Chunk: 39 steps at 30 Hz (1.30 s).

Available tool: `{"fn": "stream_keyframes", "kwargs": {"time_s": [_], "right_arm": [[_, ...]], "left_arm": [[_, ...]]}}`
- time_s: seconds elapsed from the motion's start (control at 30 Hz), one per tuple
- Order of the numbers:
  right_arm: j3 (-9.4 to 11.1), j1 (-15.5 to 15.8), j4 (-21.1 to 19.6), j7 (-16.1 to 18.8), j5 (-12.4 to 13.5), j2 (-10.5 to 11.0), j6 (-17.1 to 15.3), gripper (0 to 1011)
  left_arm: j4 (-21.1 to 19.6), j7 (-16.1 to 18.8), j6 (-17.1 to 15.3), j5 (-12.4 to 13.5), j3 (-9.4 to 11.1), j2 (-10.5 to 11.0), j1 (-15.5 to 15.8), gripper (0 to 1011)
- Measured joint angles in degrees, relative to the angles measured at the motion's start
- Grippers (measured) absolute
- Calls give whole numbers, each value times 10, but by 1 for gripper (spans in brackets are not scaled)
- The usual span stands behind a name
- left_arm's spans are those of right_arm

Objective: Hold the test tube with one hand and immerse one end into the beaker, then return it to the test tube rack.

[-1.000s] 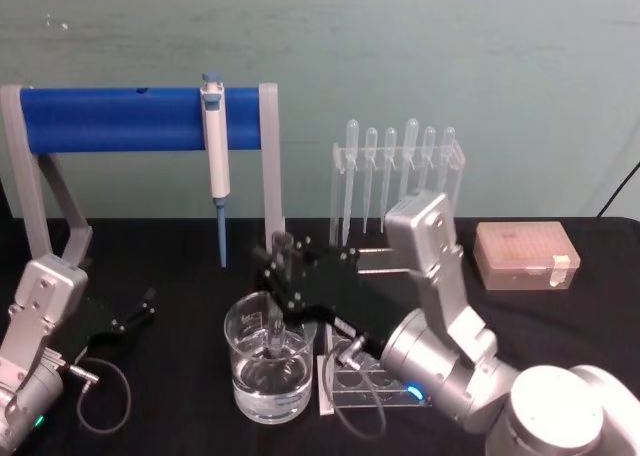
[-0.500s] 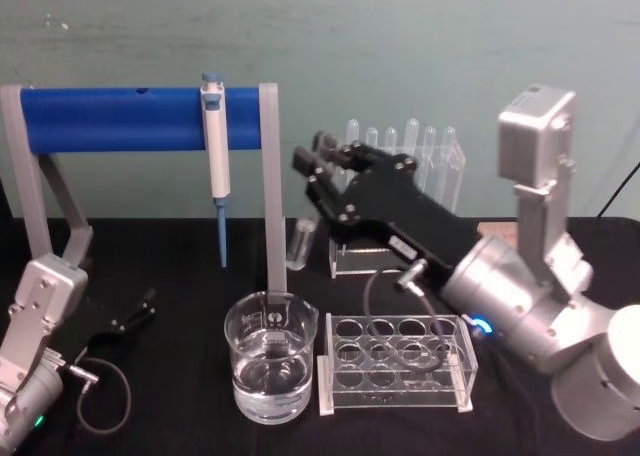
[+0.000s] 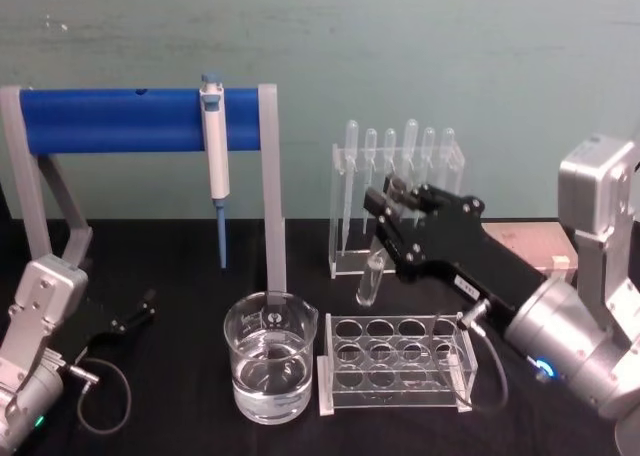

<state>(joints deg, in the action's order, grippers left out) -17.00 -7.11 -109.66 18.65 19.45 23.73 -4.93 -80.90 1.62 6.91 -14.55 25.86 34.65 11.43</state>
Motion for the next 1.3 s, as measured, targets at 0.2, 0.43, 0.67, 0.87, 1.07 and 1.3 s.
{"fn": "stream_keyframes", "kwargs": {"time_s": [0.2, 0.43, 0.67, 0.87, 1.07, 1.3], "right_arm": [[-2, 18, 16, -5, -5, -3, 18, 225], [-9, 23, 33, -16, -30, -11, 25, 225], [-4, 33, 40, -23, -44, -19, 21, 225], [-2, 38, 45, -24, -49, -25, 15, 225], [-1, 39, 55, -26, -56, -32, 10, 224], [1, 40, 63, -26, -59, -38, 9, 225]], "left_arm": [[0, 0, 0, 0, 0, 0, 0, 1000], [0, 0, 0, 0, 0, 0, 0, 1000], [0, 0, 0, 0, 0, 0, 0, 1000], [0, 0, 0, 0, 0, 0, 0, 1000], [0, 0, 0, 0, 0, 0, 0, 1000], [0, 0, 0, 0, 0, 0, 0, 1000]]}}
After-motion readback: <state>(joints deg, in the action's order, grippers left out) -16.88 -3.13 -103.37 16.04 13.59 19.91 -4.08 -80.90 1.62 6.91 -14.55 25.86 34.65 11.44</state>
